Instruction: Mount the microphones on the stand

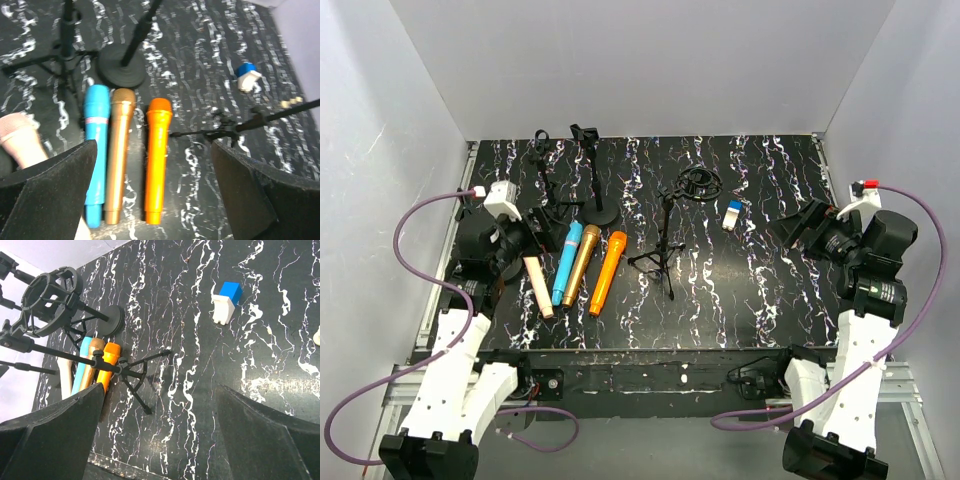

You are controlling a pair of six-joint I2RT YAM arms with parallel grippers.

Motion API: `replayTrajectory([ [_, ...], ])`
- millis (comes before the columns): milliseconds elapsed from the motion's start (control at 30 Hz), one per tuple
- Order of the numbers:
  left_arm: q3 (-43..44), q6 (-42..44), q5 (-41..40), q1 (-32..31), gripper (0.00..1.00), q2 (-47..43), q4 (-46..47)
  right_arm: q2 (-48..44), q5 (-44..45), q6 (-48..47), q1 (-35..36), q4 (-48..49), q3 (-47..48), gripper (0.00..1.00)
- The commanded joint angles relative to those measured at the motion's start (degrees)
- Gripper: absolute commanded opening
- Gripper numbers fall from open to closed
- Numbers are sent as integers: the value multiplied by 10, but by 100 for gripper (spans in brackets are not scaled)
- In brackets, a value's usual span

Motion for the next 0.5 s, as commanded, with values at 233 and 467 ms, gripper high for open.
replayTrajectory([
  [233,75,-106,253,-12,98,62,26,-12,-195,-178,1,8,5,98],
  [467,72,-74,230,-84,98,50,33,-3,-277,-404,25,-100,14,98],
])
